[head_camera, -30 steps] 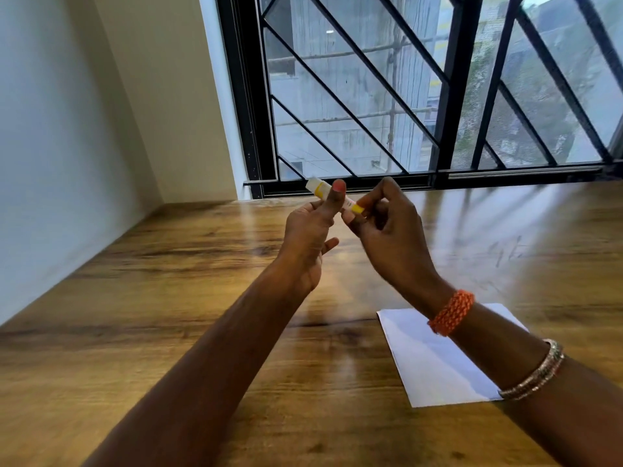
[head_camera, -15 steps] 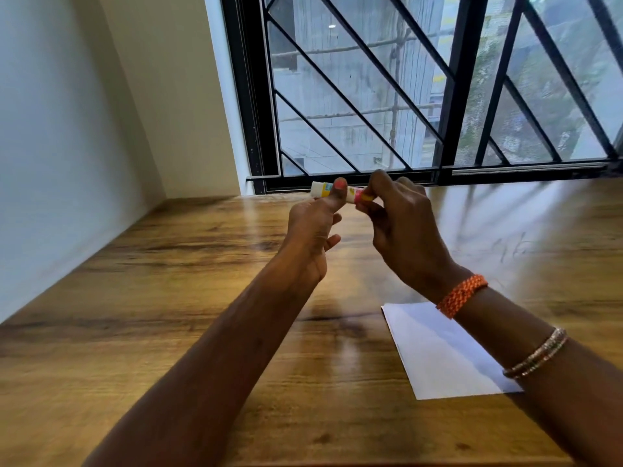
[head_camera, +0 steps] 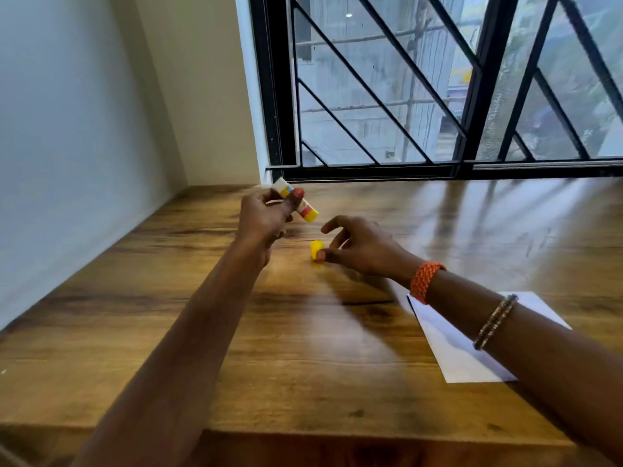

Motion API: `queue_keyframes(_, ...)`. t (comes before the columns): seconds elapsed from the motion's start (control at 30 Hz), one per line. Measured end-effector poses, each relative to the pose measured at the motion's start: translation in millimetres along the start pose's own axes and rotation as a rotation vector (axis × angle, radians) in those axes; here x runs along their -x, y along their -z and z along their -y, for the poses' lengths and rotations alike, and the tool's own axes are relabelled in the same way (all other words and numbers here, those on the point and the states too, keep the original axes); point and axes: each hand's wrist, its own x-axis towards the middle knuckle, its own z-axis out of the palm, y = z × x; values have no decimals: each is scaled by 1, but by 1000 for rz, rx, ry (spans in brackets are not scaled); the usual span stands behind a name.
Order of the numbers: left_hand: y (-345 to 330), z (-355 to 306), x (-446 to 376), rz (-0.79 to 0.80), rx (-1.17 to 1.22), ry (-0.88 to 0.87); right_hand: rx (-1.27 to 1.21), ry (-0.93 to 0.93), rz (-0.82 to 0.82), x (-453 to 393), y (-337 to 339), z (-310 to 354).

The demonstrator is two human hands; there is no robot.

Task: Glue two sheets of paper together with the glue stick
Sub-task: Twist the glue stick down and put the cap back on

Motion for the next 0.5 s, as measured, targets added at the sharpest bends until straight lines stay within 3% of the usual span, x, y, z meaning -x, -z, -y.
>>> queue_keyframes(0.07, 1, 3, -2, -19, -99, -107, 45, 17, -4, -5, -5, 2)
queue_keyframes(0.23, 4, 12, -3, -82, -620, -421, 81, 130, -124, -5, -11, 8)
queue_keyframes(0.5, -8, 16, 5, 4, -615, -491, -166, 128, -264, 14, 19, 3)
